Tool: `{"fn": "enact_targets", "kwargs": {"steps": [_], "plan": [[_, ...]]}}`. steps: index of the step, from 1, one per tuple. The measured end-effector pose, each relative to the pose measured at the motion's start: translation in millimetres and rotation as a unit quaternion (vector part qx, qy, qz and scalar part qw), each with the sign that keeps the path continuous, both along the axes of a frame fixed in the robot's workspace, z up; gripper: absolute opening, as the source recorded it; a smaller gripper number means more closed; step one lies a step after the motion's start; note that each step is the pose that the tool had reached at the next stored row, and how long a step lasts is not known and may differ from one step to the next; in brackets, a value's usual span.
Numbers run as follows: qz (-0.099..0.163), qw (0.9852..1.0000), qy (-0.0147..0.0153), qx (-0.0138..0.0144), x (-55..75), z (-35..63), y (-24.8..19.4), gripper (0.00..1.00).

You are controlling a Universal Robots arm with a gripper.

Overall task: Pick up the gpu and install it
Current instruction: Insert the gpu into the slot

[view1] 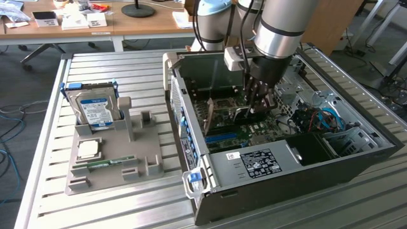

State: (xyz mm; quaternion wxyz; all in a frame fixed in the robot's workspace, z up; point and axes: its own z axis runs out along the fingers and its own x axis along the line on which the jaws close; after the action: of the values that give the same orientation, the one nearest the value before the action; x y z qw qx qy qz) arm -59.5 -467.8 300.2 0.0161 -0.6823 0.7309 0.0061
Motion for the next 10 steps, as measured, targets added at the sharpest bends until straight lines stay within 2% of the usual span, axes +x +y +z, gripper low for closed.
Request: {"fn": "enact_targets", "kwargs": {"steps": [10], "plan": [[0.000, 1.0000, 0.0000, 0.0000, -4.1, -3.9, 2.8, 0.27]]}}
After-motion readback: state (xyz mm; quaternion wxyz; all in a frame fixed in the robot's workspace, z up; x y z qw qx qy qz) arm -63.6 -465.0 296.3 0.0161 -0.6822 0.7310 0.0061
